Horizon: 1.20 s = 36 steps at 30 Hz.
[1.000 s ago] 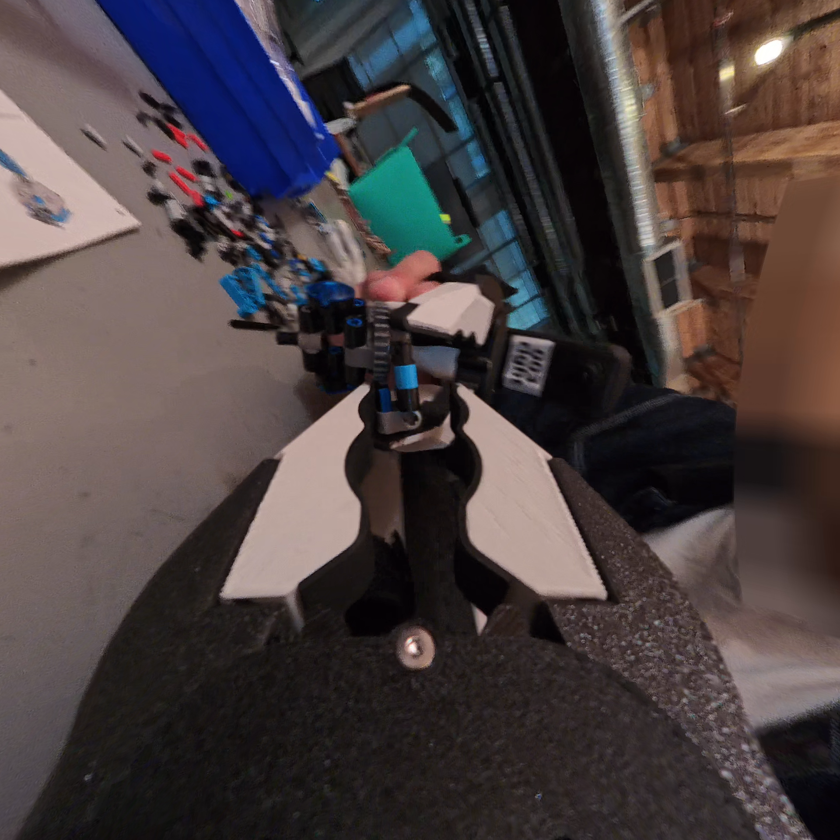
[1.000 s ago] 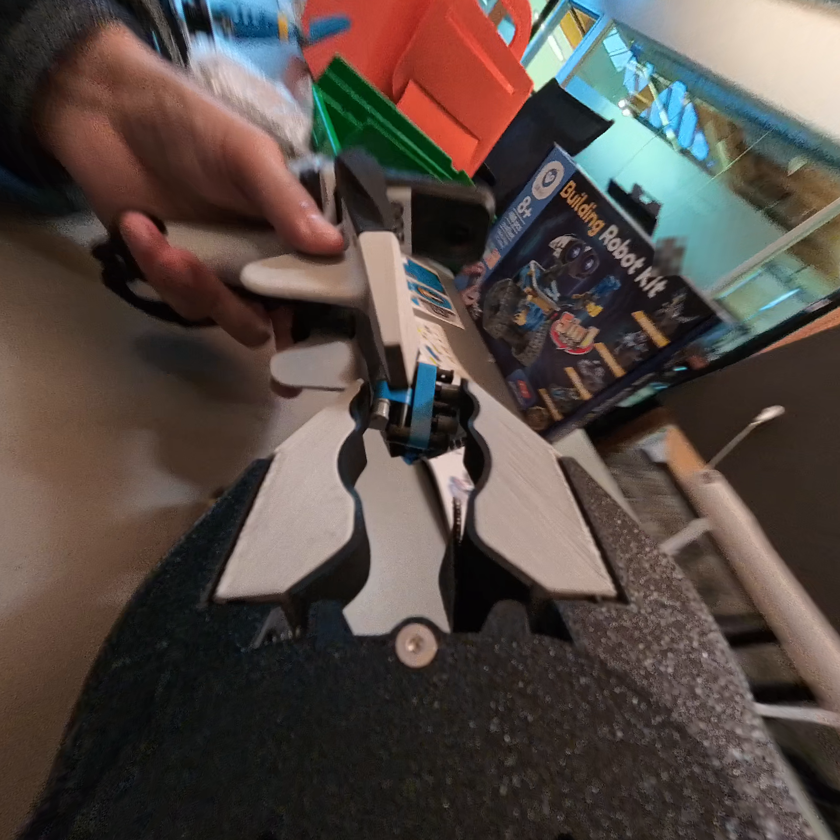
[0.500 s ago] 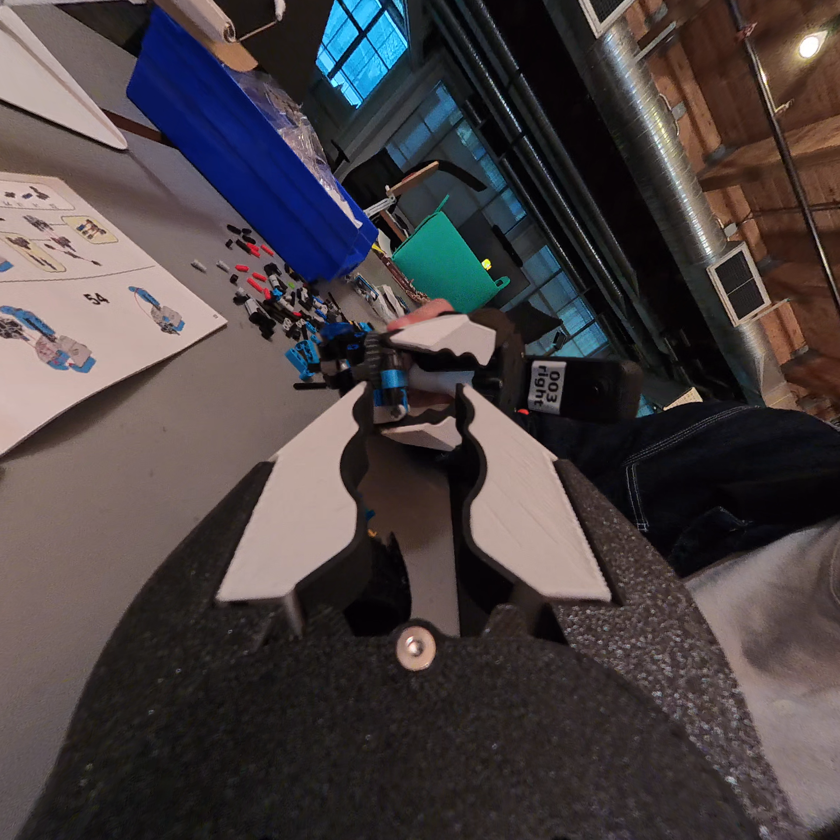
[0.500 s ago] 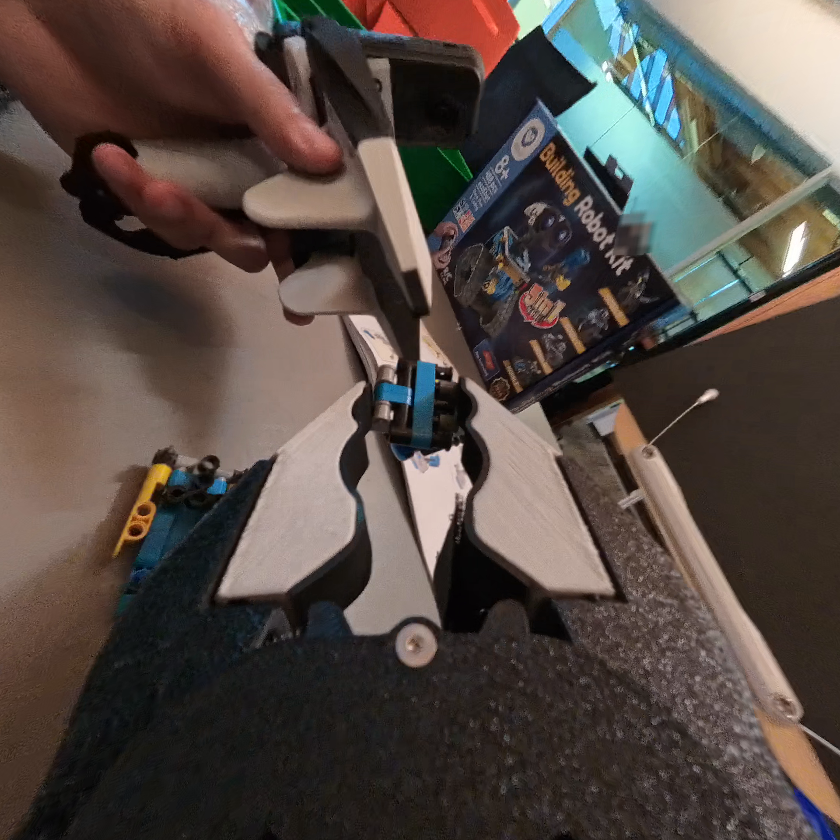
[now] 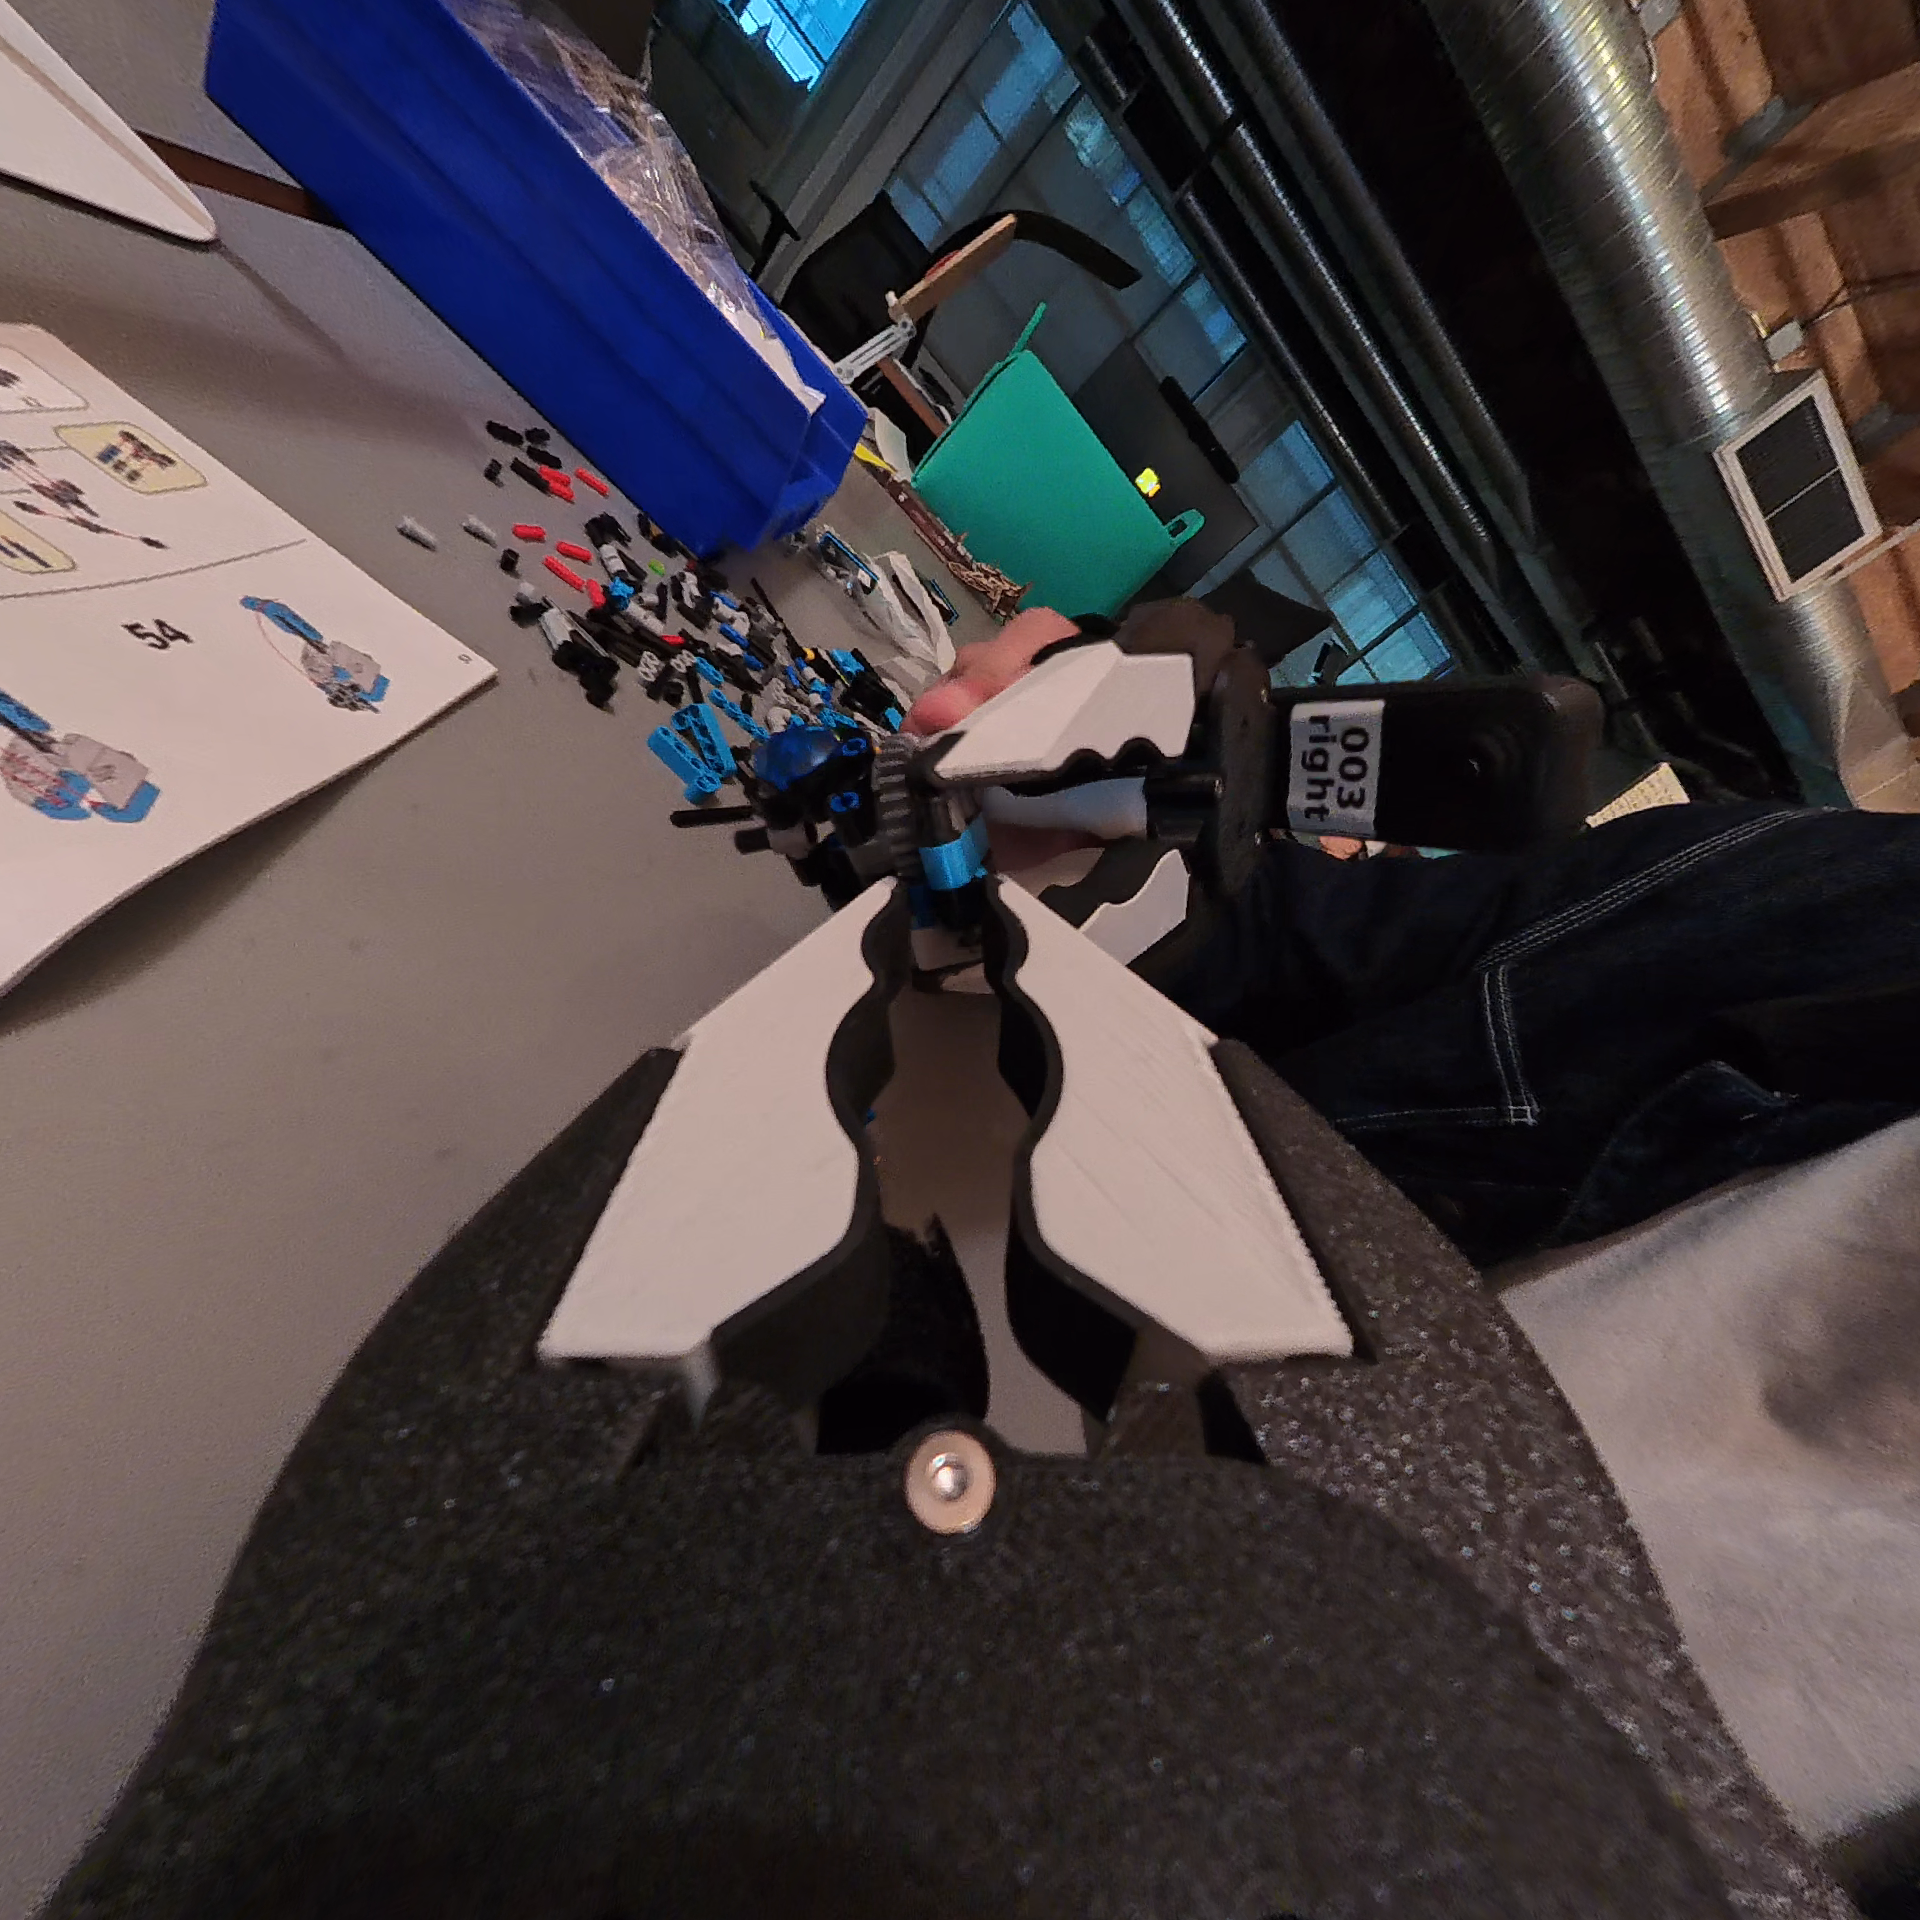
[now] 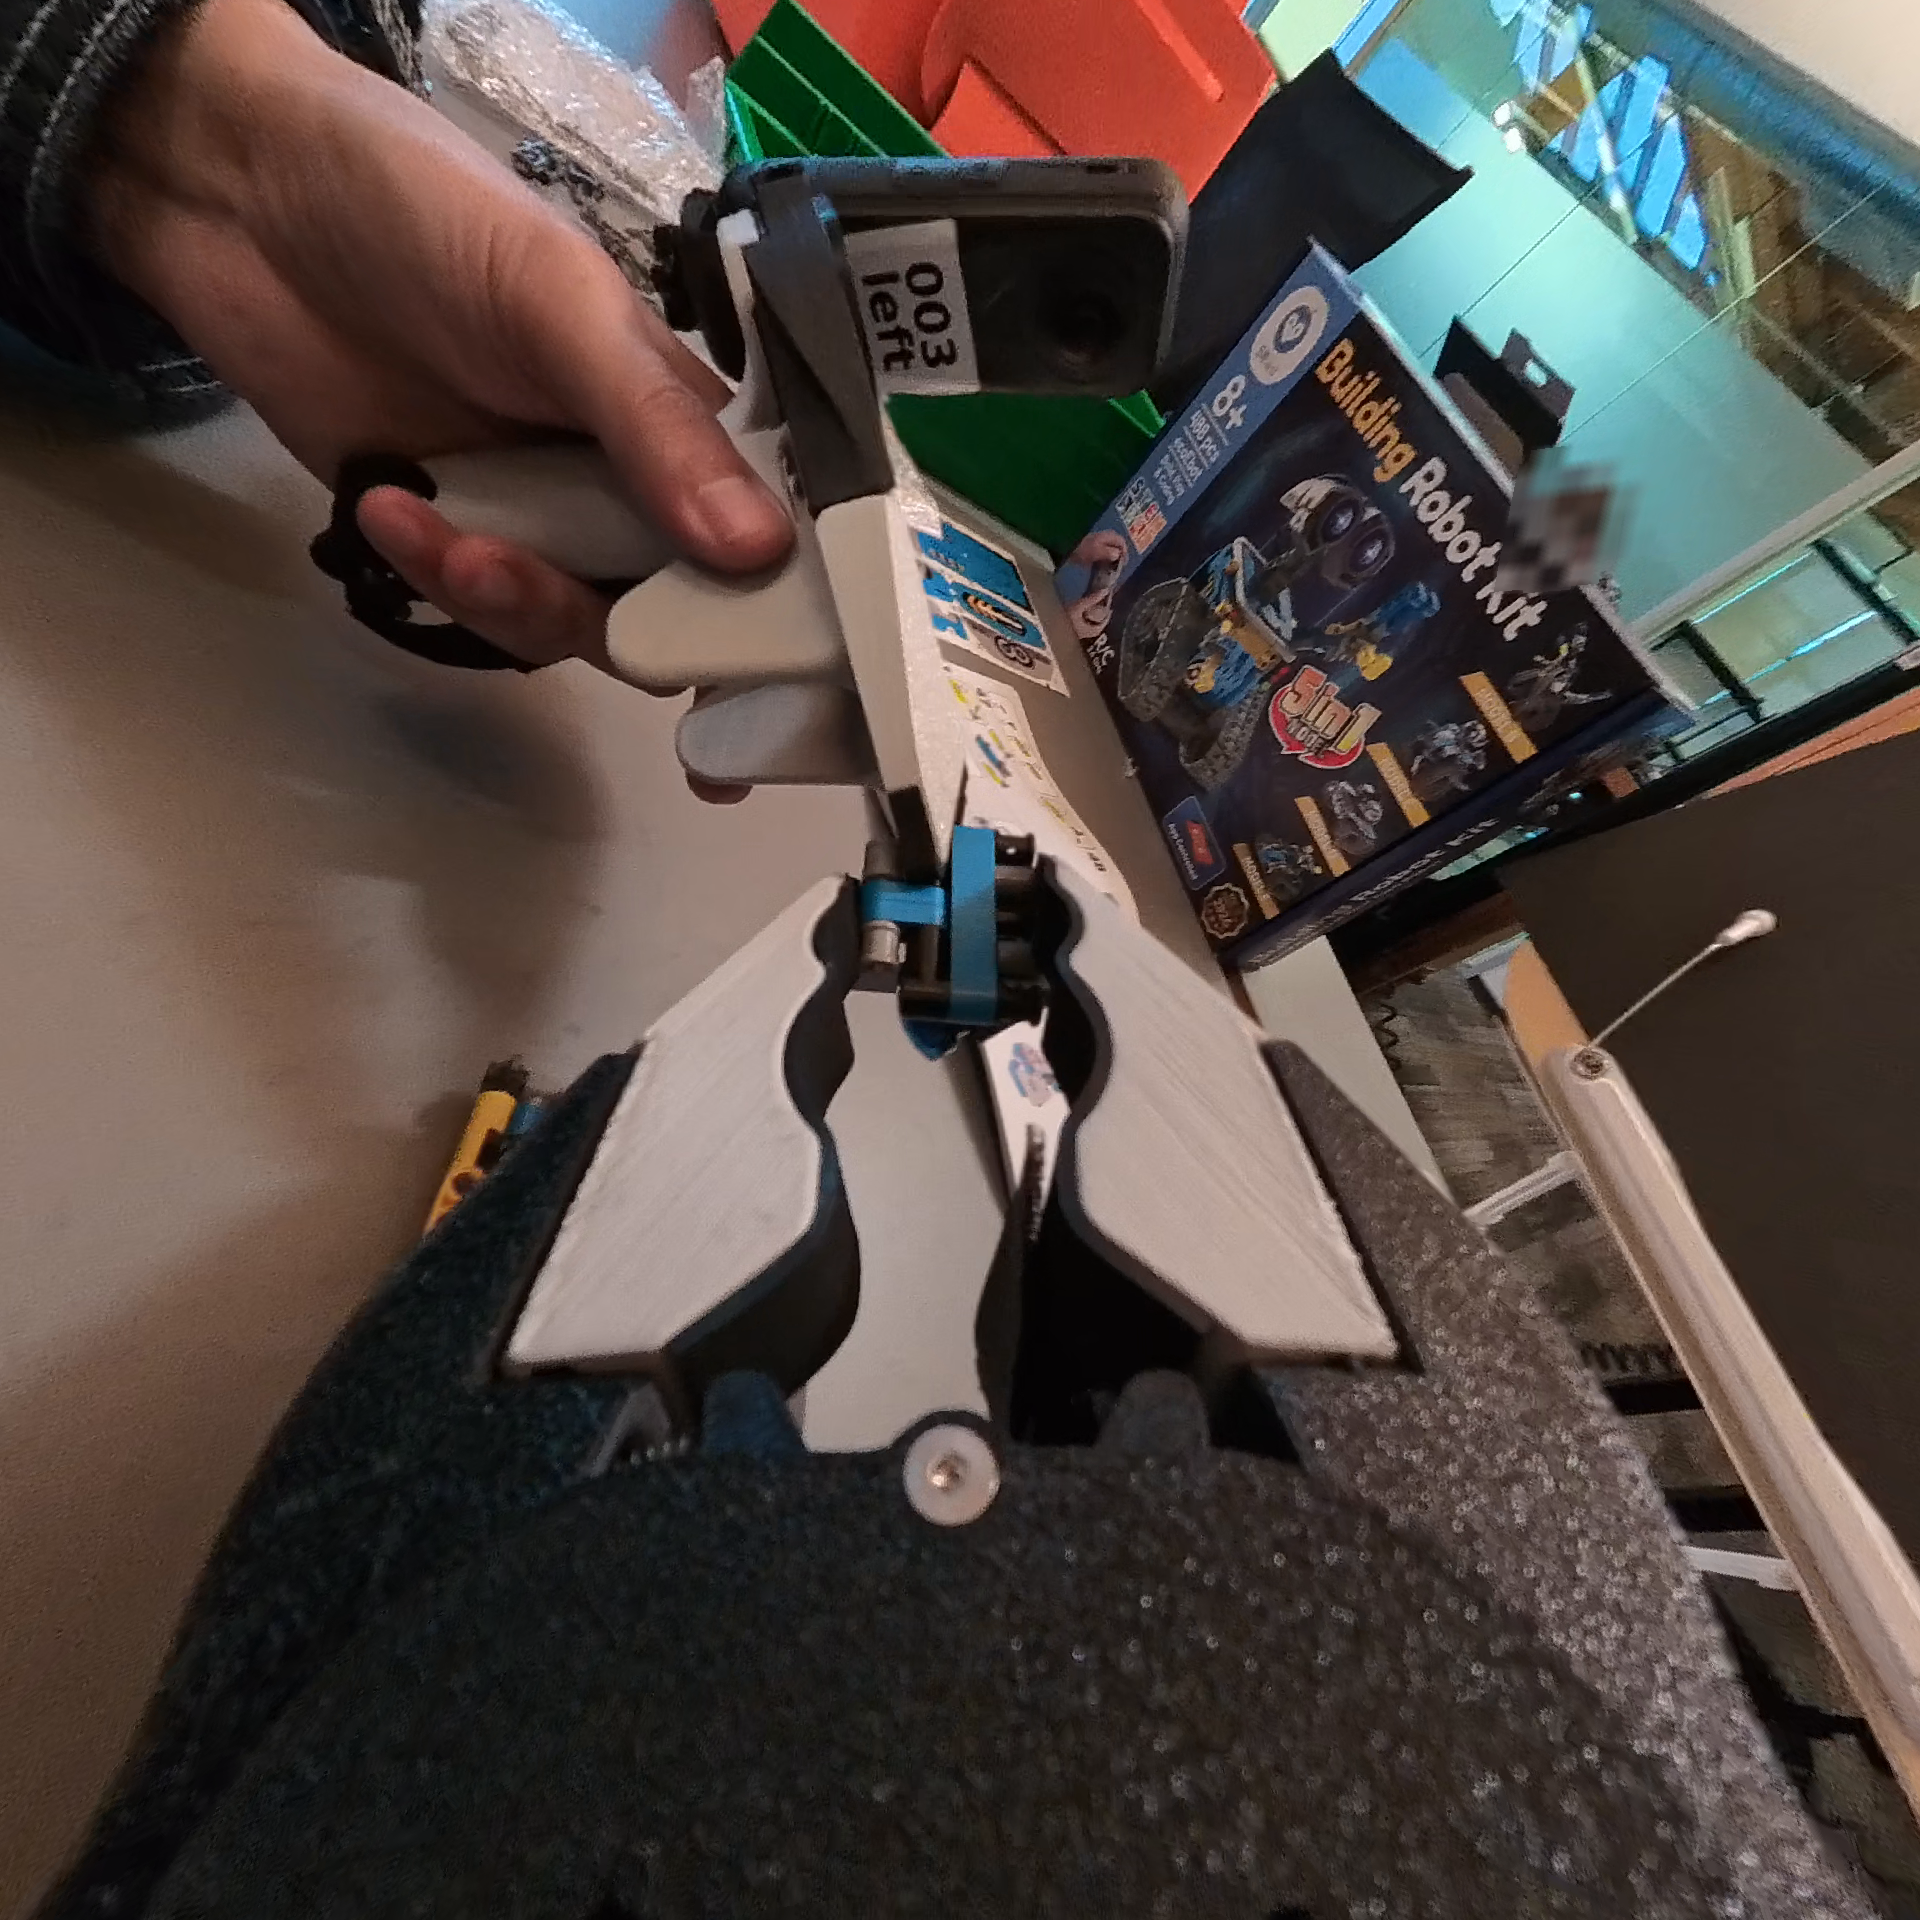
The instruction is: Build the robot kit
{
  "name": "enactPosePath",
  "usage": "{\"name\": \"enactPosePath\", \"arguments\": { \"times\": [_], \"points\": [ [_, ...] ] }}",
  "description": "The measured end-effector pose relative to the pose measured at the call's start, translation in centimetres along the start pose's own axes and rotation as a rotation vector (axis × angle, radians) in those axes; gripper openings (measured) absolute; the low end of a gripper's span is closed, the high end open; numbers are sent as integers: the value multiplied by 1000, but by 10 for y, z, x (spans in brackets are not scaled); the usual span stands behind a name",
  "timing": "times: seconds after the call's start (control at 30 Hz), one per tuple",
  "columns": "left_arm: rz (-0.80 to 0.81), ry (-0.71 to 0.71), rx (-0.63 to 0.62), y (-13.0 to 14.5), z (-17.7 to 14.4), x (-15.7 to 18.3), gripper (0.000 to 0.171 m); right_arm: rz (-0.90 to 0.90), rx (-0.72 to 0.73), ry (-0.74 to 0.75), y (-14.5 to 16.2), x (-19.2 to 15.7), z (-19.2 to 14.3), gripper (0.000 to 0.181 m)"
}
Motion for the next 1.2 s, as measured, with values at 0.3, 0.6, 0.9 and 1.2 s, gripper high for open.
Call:
{"name": "enactPosePath", "arguments": {
  "times": [0.3,0.6,0.9,1.2],
  "points": [
    [86,-60,1,-4,-4,-3,12,48,38,25,8,6,-3,46],
    [840,-509,-227,-6,-14,-1,13,484,91,-110,21,30,-4,53],
    [1491,-750,-588,27,9,2,13,1200,110,-483,34,24,16,42],
    [1608,-789,-644,35,16,8,13,1208,54,-514,46,19,19,23]
  ]
}}
Point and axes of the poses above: each gripper's, where its closed fingertips meet, z out along the fingers, y out of its underside, x = y × z across the jaws, the point moved 6 cm from there along -z, back along the fingers, and after that the axes turned 4 degrees about z, right-handed, at the moved point
